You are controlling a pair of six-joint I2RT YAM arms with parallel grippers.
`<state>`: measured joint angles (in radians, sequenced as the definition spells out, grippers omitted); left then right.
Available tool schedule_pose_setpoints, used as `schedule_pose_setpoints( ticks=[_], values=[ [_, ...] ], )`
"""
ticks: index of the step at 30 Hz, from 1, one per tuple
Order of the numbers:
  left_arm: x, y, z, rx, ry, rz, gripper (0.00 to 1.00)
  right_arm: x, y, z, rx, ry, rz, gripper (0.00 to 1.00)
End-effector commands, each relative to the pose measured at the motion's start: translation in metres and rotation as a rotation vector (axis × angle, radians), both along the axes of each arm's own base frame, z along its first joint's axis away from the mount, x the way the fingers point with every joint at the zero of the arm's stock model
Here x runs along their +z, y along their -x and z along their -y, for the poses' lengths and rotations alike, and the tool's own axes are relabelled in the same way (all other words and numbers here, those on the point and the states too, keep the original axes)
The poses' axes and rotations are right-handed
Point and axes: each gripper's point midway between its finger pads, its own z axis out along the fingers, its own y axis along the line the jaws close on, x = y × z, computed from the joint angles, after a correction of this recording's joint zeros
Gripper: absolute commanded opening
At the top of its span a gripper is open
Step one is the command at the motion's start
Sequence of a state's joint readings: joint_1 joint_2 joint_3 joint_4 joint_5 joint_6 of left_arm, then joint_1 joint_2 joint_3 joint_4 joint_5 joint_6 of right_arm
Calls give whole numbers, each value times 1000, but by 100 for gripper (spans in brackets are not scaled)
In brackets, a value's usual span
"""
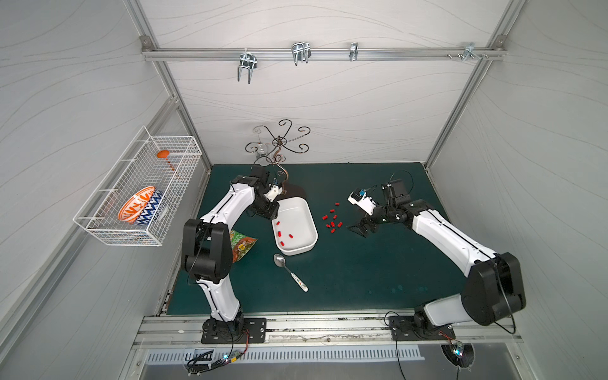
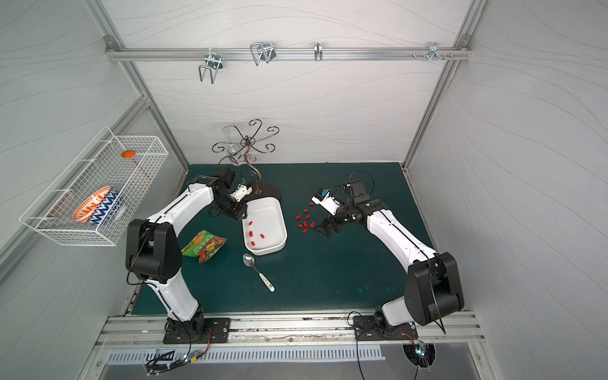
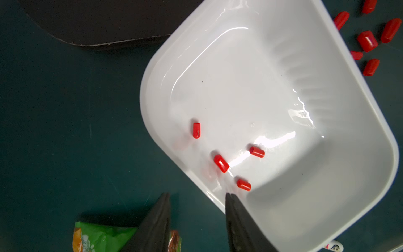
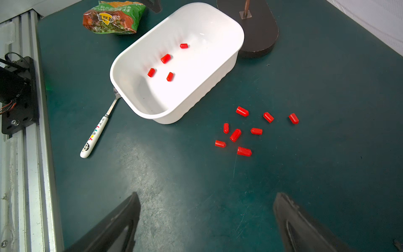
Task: Take the screw protection sleeves out of the storage box
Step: Adjust the storage box at the center of the board.
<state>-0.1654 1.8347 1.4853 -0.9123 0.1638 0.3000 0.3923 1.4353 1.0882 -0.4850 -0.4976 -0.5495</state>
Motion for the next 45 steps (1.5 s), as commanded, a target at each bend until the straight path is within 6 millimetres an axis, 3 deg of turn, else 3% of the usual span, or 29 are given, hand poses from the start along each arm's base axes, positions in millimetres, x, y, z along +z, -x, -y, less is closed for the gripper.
schedule_pose_setpoints(
  ticks=[1,13,20,25,27,32,40,45],
  values=[
    [-5,-12,2,18,3,-17,47,2,1,2,-4,-13,1,99],
    [-30,-10,-9,6,-74,-39,46,-2,-1,5,-11,-26,-19,99],
    [9,10,-9,-75,-75,116,54,-4,-2,5,-10,-23,-25,99],
    [30,52,25,-292,-58,189,60,-1,-3,8,-19,-27,-15,99],
    [28,76,45,-403,-34,183,65,2,-5,12,-32,-36,-12,99],
    [13,116,86,-596,16,123,66,8,-14,28,-82,-60,-10,99],
    [-13,128,118,-722,3,86,64,26,-23,52,-164,-131,-5,99],
    [-32,120,122,-734,-56,92,57,29,-23,54,-170,-140,-4,99]
  ],
)
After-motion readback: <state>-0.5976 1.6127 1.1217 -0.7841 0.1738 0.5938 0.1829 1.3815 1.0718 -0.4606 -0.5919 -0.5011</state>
